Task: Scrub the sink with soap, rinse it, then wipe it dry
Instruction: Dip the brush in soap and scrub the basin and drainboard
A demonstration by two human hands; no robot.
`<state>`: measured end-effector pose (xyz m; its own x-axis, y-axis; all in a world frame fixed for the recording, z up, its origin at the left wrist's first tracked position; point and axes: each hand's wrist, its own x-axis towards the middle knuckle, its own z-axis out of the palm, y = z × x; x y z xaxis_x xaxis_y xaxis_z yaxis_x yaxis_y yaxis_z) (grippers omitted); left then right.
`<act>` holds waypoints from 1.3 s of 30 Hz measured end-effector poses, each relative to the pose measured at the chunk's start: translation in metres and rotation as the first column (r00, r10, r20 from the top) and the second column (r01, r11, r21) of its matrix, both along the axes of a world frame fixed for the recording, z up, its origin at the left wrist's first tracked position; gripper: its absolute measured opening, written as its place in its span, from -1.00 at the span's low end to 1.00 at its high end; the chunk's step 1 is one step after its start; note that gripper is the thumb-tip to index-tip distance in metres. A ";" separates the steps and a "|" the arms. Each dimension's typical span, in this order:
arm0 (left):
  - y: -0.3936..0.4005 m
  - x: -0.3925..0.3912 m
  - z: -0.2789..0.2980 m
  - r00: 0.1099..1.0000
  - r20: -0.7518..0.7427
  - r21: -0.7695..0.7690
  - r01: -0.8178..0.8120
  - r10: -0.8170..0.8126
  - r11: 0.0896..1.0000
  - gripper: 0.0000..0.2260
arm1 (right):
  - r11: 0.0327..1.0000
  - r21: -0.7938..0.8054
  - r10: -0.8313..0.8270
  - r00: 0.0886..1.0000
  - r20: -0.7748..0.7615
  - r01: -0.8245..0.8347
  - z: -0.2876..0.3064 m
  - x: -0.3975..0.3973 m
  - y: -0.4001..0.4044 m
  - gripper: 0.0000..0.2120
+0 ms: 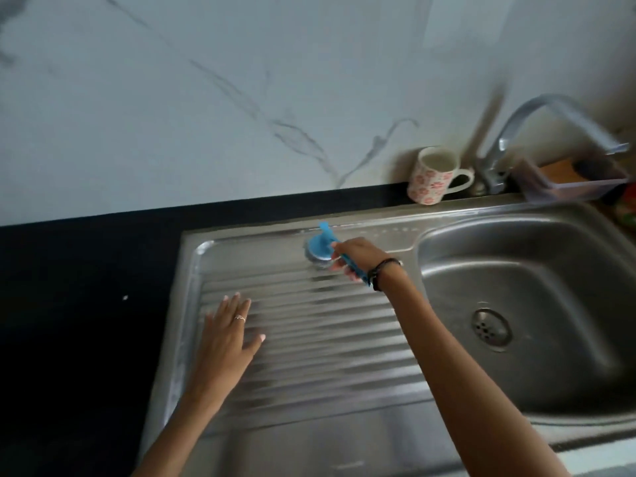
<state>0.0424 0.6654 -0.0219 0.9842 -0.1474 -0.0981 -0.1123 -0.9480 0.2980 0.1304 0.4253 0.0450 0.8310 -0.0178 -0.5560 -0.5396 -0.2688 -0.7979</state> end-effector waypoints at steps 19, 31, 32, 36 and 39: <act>0.085 -0.006 0.003 0.990 -0.087 0.100 -0.104 0.113 0.990 -0.15 | 0.695 -0.698 -0.131 0.985 0.109 0.170 -0.041 0.007 0.086 -0.61; 0.067 -0.022 -0.011 0.996 -0.084 0.007 0.011 -0.011 1.000 -0.06 | 0.639 -0.733 0.435 0.895 0.094 -0.233 -0.033 0.000 0.148 -0.63; 0.066 -0.025 -0.012 0.996 -0.087 0.017 0.029 -0.027 0.999 -0.08 | 0.618 -0.762 0.381 0.921 0.076 -0.193 -0.035 -0.001 0.123 -0.61; 0.068 -0.039 -0.016 0.996 -0.074 0.049 0.062 -0.058 0.997 -0.10 | 0.542 -0.840 0.088 0.994 0.062 0.004 -0.038 -0.006 0.037 -0.64; 0.069 -0.054 -0.012 0.993 -0.097 0.070 0.076 -0.069 0.995 -0.05 | 0.601 -0.787 -0.103 0.990 0.094 0.137 -0.043 -0.009 0.047 -0.63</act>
